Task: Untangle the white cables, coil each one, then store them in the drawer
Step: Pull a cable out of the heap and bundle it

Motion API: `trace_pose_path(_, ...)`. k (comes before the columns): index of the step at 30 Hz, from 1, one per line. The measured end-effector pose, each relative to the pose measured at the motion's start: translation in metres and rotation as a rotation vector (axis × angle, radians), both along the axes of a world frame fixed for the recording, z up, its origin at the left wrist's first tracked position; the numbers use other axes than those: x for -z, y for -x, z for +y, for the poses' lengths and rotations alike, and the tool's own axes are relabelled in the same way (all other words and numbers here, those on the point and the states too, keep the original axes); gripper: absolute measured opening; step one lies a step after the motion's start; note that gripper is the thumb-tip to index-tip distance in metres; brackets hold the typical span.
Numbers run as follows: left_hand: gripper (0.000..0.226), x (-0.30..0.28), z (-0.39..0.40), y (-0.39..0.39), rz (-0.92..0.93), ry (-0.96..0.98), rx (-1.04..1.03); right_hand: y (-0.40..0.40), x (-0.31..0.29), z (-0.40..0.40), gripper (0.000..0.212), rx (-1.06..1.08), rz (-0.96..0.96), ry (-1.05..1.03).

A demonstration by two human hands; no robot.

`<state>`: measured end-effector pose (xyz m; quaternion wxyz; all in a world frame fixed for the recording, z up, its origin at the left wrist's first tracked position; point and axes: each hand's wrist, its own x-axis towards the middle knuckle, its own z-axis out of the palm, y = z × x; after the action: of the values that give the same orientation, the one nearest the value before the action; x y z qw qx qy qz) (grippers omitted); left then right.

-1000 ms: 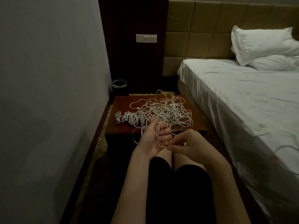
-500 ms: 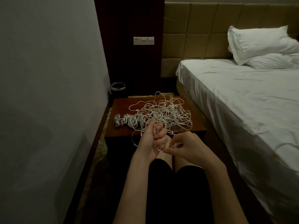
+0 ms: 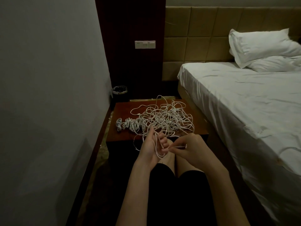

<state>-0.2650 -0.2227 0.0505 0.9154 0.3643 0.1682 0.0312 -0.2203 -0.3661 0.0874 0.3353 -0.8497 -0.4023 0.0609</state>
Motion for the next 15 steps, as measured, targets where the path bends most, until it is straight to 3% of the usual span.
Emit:
trace_pose_path(4,0.063,-0.001,0.0,0.003,0.03,-0.074,0.042,0.0,-0.004,-0.001,0.007,0.024,-0.044,0.0)
trace_pose_path(12,0.057,-0.009,-0.02,0.004,0.144,-0.423,0.155,0.004,0.011,0.009,0.006,0.077,-0.126,0.087)
trace_pose_path(15,0.053,-0.008,-0.021,0.001,0.154,-0.531,0.157,0.006,0.015,0.012,0.02,0.094,-0.101,0.097)
